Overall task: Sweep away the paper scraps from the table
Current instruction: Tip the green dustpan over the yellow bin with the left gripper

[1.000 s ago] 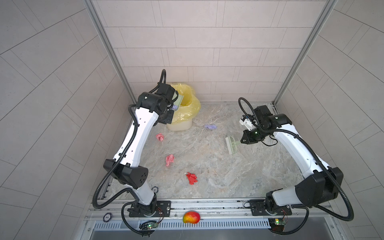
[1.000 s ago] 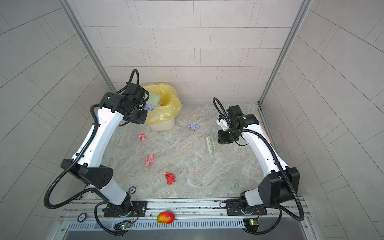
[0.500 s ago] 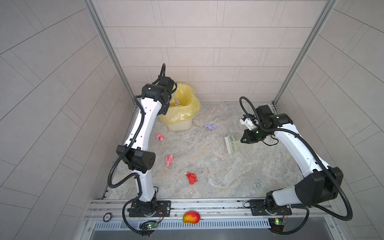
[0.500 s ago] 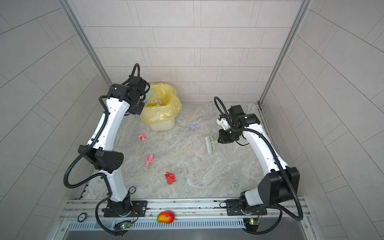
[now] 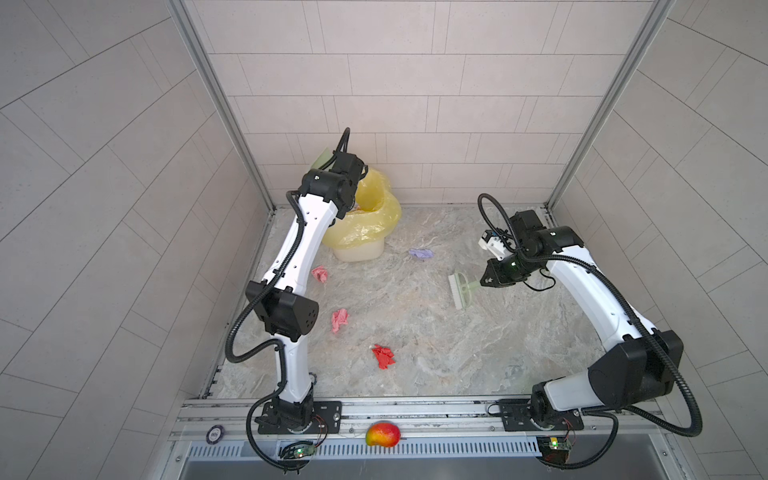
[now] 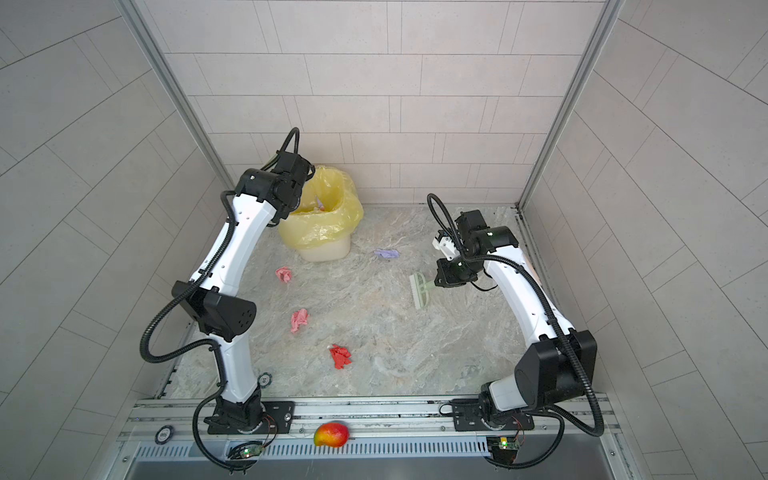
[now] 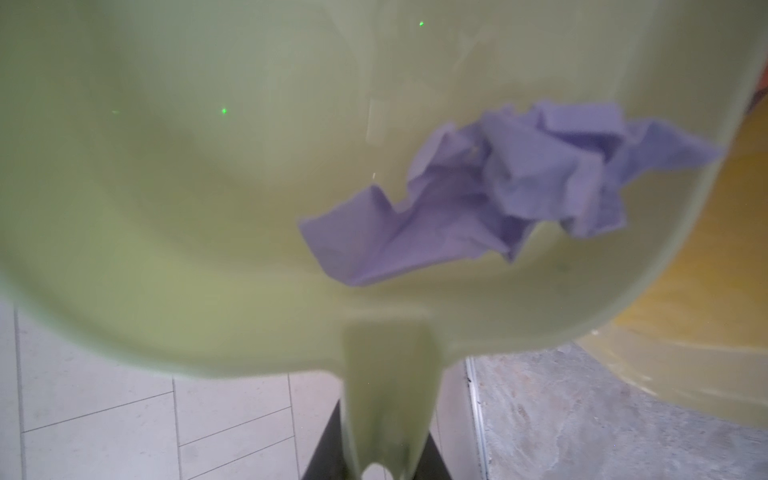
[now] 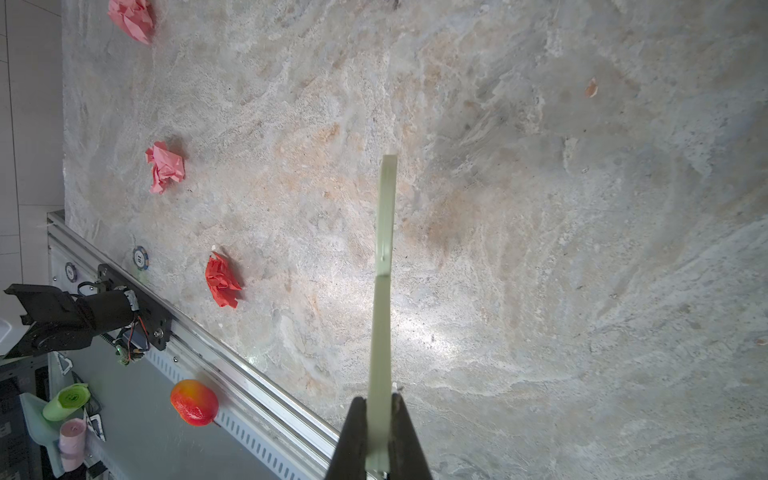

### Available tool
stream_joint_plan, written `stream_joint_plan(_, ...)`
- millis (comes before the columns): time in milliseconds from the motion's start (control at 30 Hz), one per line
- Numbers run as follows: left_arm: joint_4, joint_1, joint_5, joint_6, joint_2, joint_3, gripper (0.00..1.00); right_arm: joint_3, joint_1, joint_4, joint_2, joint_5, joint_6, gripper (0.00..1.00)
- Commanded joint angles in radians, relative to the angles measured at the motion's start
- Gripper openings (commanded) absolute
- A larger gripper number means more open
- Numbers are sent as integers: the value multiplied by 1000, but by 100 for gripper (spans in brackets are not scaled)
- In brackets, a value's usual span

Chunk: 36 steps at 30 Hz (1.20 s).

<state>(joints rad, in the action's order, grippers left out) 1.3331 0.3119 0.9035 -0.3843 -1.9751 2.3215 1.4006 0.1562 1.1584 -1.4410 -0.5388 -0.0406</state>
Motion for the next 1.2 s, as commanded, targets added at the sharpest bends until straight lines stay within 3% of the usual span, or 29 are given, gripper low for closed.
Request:
stream_joint_plan(0, -75, 13, 112, -110, 19, -49, 0, 23, -5, 24, -2, -10, 15, 0)
stream_joint_plan(533, -427, 81, 281, -502, 107, -317, 0, 7, -3, 20, 22, -13, 20, 0)
stream_joint_plan(733, -475, 81, 294, -550, 129, -346, 0, -5, -4, 14, 30, -15, 20, 0)
stream_joint_plan(933, -460, 82, 294, -505, 131, -326, 0, -8, -4, 9, 36, -9, 25, 0)
stream_joint_plan(1167, -171, 115, 147, -148, 132, -134, 0, 6, -4, 6, 37, 35, 36, 0)
